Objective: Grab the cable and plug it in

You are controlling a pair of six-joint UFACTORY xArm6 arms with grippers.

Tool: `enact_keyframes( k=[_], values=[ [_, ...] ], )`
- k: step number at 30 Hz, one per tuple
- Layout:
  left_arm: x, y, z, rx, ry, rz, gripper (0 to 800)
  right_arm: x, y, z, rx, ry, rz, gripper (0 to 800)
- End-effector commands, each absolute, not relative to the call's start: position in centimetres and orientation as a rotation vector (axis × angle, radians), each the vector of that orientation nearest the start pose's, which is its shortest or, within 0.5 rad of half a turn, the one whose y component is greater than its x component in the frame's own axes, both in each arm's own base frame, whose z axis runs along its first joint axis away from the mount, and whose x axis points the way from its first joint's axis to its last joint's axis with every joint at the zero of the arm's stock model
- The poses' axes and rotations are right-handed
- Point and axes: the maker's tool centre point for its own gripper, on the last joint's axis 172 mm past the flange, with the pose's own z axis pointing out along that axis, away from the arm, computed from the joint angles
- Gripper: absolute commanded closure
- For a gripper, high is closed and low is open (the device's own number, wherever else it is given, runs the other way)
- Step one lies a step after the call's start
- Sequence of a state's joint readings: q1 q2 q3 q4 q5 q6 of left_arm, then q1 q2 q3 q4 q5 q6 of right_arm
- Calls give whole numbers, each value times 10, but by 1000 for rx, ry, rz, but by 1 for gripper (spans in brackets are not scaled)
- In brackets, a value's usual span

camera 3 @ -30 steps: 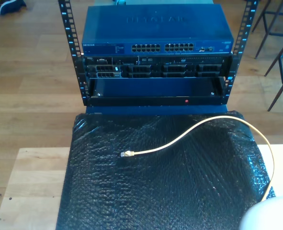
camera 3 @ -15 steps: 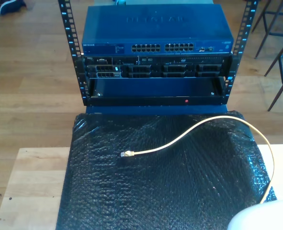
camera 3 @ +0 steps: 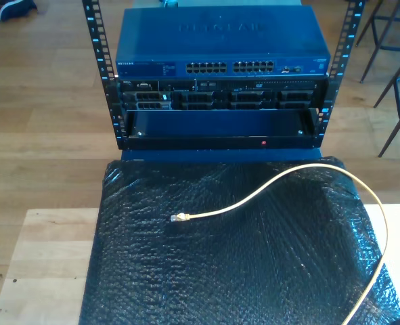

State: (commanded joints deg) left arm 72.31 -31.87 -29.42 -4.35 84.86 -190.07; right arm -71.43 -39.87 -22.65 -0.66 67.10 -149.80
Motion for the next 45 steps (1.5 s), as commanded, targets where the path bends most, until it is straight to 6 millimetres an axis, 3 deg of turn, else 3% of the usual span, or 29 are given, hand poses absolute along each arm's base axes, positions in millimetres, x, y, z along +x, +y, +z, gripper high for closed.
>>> enact_keyframes(
  k=[11,15,18,28,34,45],
  values=[
    [117,165,180,-2296,2574,-444,1,136,-247,186,-2456,-1858,-3,27],
    [138,162,187,-2290,2573,-426,1,152,-236,196,-2459,-1809,0,23],
    [154,154,192,-2296,2575,-397,1,168,-218,198,-2384,-1772,-23,2],
    [185,117,196,-2287,2658,-280,1,194,-207,209,-2339,-1614,-74,2],
    [200,99,198,-2238,2713,-270,1,225,-181,218,-2335,-1586,-168,1],
    [226,64,202,-2235,2739,-294,1,266,-120,221,-2275,-1666,-81,6]
  ],
)
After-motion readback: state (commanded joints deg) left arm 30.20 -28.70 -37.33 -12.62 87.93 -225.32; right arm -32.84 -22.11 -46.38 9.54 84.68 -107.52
